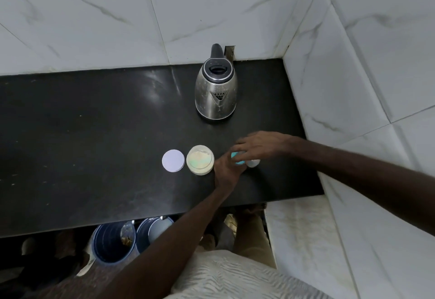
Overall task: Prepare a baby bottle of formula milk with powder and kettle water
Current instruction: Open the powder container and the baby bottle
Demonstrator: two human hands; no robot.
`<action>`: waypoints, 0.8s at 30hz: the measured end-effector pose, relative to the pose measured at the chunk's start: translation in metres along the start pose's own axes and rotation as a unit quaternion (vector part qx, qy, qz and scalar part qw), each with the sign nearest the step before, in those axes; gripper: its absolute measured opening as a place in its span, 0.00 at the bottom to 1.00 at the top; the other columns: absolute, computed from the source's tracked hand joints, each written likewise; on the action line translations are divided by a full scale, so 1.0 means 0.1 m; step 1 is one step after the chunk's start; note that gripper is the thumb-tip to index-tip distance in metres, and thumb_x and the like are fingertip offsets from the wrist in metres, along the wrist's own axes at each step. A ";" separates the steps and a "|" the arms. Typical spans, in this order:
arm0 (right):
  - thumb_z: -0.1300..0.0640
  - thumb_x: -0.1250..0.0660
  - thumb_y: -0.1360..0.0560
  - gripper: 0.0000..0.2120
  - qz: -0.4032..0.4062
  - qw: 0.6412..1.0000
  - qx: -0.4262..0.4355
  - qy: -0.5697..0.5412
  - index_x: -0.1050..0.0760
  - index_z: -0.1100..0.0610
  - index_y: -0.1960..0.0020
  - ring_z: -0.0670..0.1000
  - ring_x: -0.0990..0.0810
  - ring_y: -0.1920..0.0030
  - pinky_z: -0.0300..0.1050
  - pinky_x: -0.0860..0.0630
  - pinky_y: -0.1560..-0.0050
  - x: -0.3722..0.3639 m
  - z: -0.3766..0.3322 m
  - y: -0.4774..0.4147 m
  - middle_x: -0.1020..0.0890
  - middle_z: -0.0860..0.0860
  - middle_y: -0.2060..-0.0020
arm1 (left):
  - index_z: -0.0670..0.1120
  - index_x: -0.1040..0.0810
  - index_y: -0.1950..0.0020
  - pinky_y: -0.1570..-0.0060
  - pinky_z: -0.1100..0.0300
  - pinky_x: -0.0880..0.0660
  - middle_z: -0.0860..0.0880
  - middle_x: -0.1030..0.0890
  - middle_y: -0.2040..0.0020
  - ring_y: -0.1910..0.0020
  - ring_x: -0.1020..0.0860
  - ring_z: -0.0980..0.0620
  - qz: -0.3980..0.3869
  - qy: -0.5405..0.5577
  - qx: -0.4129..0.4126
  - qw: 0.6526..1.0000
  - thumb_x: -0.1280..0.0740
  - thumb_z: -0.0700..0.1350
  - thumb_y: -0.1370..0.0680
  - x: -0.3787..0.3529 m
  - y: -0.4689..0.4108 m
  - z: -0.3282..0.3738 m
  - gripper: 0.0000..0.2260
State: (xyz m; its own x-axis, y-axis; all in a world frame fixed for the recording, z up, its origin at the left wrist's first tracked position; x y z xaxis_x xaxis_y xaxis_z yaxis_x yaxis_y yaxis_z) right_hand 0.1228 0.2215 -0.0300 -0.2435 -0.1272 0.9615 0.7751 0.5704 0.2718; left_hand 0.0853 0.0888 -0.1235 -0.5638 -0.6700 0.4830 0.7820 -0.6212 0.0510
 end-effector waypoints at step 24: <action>0.61 0.27 0.21 0.16 0.247 0.924 -0.165 -0.241 0.19 0.57 0.34 0.52 0.21 0.37 0.47 0.25 0.35 0.11 0.01 0.25 0.18 0.50 0.36 | 0.45 0.19 0.35 0.40 0.68 0.29 0.51 0.18 0.41 0.43 0.25 0.61 -0.124 -0.019 0.088 0.988 0.21 0.44 0.27 -0.01 -0.07 0.19 0.21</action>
State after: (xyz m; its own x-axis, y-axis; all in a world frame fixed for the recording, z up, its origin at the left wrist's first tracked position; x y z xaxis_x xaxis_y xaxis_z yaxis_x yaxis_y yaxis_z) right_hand 0.1386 0.2354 -0.0124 0.0173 0.5040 0.8635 0.9774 0.1735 -0.1209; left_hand 0.0855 0.1012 -0.1075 -0.7356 -0.4886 0.4692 0.6576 -0.6815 0.3213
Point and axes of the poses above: each hand's wrist, its own y-axis away from the middle knuckle, its own x-axis out of the back of the hand, z = x × y, the point moved 4 cm from there along -y, towards the middle knuckle
